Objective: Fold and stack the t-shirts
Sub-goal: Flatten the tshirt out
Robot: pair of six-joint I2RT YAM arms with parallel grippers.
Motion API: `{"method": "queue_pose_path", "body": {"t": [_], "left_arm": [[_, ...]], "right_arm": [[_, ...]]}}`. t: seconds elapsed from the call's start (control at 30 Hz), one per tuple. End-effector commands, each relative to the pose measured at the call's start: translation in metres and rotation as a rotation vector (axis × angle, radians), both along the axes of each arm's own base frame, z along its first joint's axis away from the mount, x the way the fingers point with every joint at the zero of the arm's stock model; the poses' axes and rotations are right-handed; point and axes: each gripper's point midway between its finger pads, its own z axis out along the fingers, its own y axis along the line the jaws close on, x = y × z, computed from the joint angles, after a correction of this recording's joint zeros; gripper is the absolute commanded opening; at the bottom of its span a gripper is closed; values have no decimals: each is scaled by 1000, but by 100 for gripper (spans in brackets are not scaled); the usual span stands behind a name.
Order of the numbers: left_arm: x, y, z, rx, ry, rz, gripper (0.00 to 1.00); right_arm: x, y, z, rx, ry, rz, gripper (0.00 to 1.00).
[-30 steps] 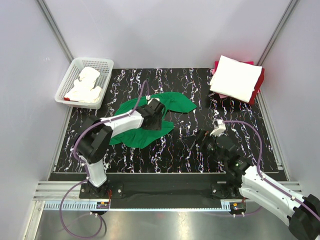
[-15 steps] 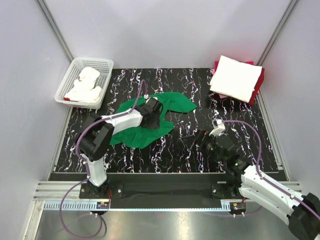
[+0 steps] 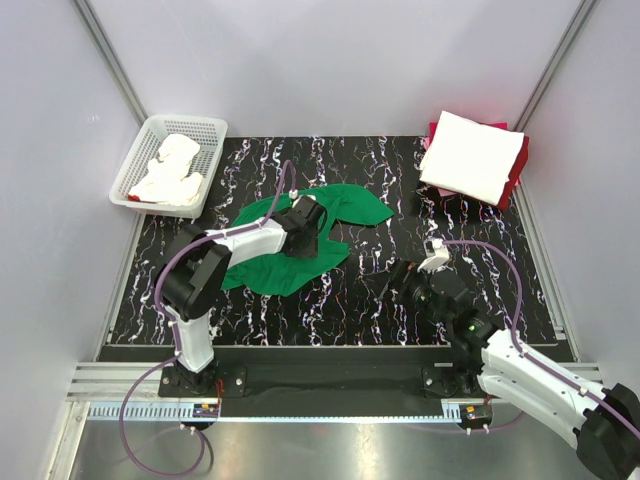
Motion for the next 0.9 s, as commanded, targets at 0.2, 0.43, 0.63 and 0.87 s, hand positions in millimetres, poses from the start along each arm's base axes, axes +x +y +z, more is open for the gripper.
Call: {"method": "queue_pose_path", "body": {"t": [0.2, 0.43, 0.63, 0.87], "left_arm": [[9, -5, 22, 6, -82, 18, 37], [6, -6, 18, 46, -90, 38, 34], [8, 0, 23, 112, -133, 80, 30], [4, -1, 32, 209, -194, 102, 30]], "right_arm": [[4, 5, 21, 37, -64, 9, 100], [4, 5, 22, 43, -68, 8, 100], [4, 5, 21, 40, -66, 10, 100], [4, 5, 21, 41, -67, 10, 100]]}}
